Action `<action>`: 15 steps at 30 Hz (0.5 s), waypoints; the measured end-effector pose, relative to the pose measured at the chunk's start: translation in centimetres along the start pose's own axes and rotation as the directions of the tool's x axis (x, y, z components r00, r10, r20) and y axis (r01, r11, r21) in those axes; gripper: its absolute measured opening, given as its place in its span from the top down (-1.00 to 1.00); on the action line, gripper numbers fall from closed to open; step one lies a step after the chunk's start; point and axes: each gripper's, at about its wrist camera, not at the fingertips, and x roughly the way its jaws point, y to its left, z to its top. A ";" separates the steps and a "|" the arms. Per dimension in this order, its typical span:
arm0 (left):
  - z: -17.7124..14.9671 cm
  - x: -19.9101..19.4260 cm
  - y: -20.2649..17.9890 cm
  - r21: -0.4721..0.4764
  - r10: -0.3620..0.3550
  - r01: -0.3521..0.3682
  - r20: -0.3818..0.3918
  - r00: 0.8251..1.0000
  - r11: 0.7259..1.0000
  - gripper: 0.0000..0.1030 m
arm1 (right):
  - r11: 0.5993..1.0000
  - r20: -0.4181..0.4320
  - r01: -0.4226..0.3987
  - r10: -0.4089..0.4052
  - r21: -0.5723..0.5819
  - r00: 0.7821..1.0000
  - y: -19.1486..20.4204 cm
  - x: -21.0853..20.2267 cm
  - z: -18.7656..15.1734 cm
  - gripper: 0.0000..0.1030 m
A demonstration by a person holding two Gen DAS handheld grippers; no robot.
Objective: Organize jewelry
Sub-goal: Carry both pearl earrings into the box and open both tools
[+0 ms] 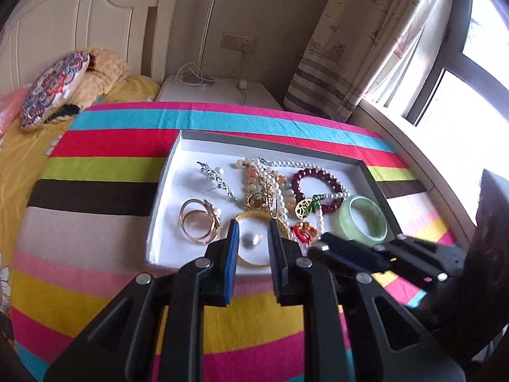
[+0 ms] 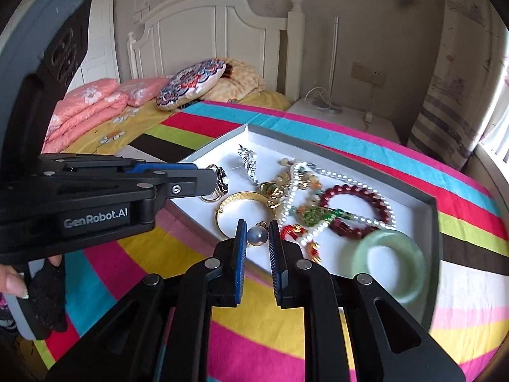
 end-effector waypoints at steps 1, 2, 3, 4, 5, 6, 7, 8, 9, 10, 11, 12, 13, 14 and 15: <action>0.1 0.3 0.2 -0.010 -0.002 0.002 -0.001 1.000 1.000 0.66 | 1.000 -0.009 -0.003 0.003 0.005 1.000 0.0 0.7 0.2 0.70; 0.2 0.6 0.4 -0.019 -0.005 0.005 -0.001 1.000 1.000 0.66 | 1.000 -0.020 -0.005 0.005 0.010 1.000 0.0 1.5 0.4 0.70; 0.3 0.9 0.5 -0.025 -0.009 0.009 -0.003 1.000 1.000 0.65 | 1.000 -0.028 -0.011 0.012 0.015 1.000 0.0 2.1 0.6 0.69; 0.4 1.2 0.6 -0.032 -0.011 0.011 -0.005 1.000 0.999 0.61 | 1.000 -0.040 -0.022 0.022 0.021 0.999 0.0 2.5 0.7 0.69; 0.4 1.4 0.7 -0.038 -0.010 0.010 -0.006 1.000 0.999 0.55 | 0.999 -0.041 -0.032 0.033 0.029 0.999 -0.1 2.8 0.9 0.69; 0.4 1.4 0.9 -0.047 -0.001 0.001 -0.002 1.000 0.999 0.33 | 0.999 -0.040 -0.028 0.029 0.032 0.999 -0.2 2.8 1.0 0.64; 0.3 1.2 1.0 -0.053 0.007 -0.007 0.007 1.000 0.999 0.13 | 0.999 -0.037 -0.025 0.027 0.037 0.999 -0.2 2.5 0.9 0.59; 0.2 1.0 1.1 -0.057 0.016 -0.014 0.020 1.000 0.998 0.05 | 0.999 -0.030 -0.027 0.029 0.046 0.999 -0.4 2.3 0.8 0.49; -0.1 0.5 1.2 -0.058 0.030 -0.028 0.037 0.999 0.998 -0.12 | 0.998 -0.018 -0.033 0.034 0.058 0.999 -0.6 1.7 0.5 0.31; -0.4 -0.1 1.3 -0.057 0.053 -0.050 0.058 0.997 0.997 -0.36 | 0.997 -0.008 -0.037 0.037 0.065 0.999 -0.7 1.3 0.3 0.18; -0.6 -0.4 1.2 -0.057 0.067 -0.063 0.071 0.995 0.996 -0.46 | 0.997 0.008 -0.043 0.043 0.071 0.999 -0.8 0.5 -0.1 -0.12; -1.0 -1.1 1.2 -0.056 0.088 -0.083 0.095 0.992 0.995 -0.66 | 0.996 0.019 -0.046 0.045 0.073 0.999 -0.9 -0.1 -0.4 -0.33; -1.4 -1.5 1.2 -0.057 0.102 -0.096 0.113 0.988 0.994 -0.80 | 0.996 0.036 -0.046 0.044 0.079 0.998 -0.9 -0.8 -0.8 -0.36; -1.9 -2.0 1.1 -0.058 0.122 -0.115 0.134 0.983 0.992 -0.85 | 0.995 0.049 -0.044 0.040 0.089 0.998 -1.1 -1.5 -1.3 -0.37; -2.2 -2.4 1.1 -0.057 0.134 -0.127 0.145 0.980 0.990 -0.93 | 0.994 0.057 -0.035 0.030 0.104 0.998 -1.2 -2.1 -1.7 -0.37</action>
